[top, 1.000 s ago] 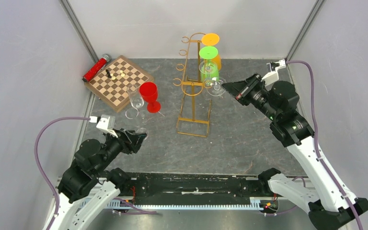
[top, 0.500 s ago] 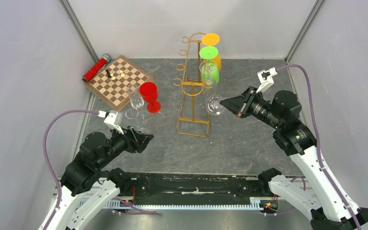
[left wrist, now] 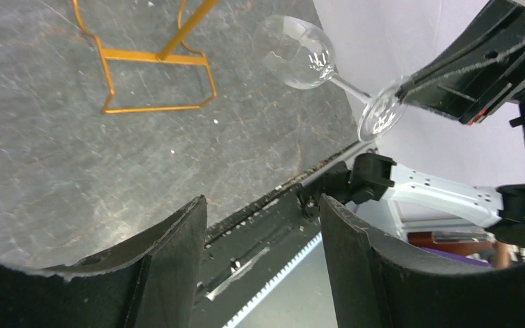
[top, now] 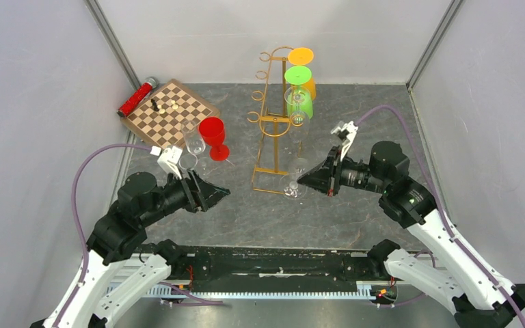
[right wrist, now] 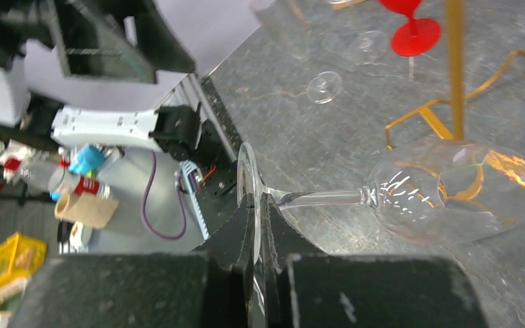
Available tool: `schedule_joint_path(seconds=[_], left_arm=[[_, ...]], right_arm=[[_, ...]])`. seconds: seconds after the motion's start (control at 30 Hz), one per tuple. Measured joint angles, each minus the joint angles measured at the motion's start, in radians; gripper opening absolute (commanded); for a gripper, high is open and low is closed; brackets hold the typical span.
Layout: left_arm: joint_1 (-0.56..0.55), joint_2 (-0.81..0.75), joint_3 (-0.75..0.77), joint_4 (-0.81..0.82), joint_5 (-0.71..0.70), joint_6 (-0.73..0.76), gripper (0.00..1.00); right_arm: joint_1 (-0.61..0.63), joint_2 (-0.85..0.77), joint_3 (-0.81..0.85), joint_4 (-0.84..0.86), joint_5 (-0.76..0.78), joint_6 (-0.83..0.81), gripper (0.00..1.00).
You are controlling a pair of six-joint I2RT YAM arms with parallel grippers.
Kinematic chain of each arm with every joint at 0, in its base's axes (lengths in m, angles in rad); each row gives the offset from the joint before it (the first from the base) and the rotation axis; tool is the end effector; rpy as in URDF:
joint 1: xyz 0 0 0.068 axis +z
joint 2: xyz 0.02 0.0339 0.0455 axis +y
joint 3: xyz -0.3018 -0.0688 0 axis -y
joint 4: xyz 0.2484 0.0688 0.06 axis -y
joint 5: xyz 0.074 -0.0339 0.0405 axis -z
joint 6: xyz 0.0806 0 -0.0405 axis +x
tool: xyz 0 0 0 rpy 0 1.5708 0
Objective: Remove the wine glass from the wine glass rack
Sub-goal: Pick up the wine glass from the wine rack, then place the wine glass at the center of the board.
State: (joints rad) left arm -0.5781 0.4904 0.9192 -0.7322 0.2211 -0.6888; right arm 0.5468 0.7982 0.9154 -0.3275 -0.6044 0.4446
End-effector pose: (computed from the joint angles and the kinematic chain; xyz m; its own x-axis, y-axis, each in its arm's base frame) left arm 0.0744 -0.0697 0.3679 -0.6434 -0.3206 -0.6951 0.3879 0.6463 -0.6572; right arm 0.1353 0.1360 0.3890 -0.5492 0.0800 -0.8319 -0.7381 0.4203 0.5277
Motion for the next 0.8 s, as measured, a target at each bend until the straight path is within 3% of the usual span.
schedule_joint_path(seconds=[0.53, 0.8], left_arm=[[0.000, 0.068, -0.069, 0.120, 0.214, -0.264, 0.64], [0.000, 0.060, -0.125, 0.188, 0.269, -0.338, 0.65]], right_arm=[[0.304, 0.033, -0.004, 0.098, 0.060, -0.243, 0.00], [0.474, 0.128, 0.045, 0.141, 0.135, -0.317, 0.00]])
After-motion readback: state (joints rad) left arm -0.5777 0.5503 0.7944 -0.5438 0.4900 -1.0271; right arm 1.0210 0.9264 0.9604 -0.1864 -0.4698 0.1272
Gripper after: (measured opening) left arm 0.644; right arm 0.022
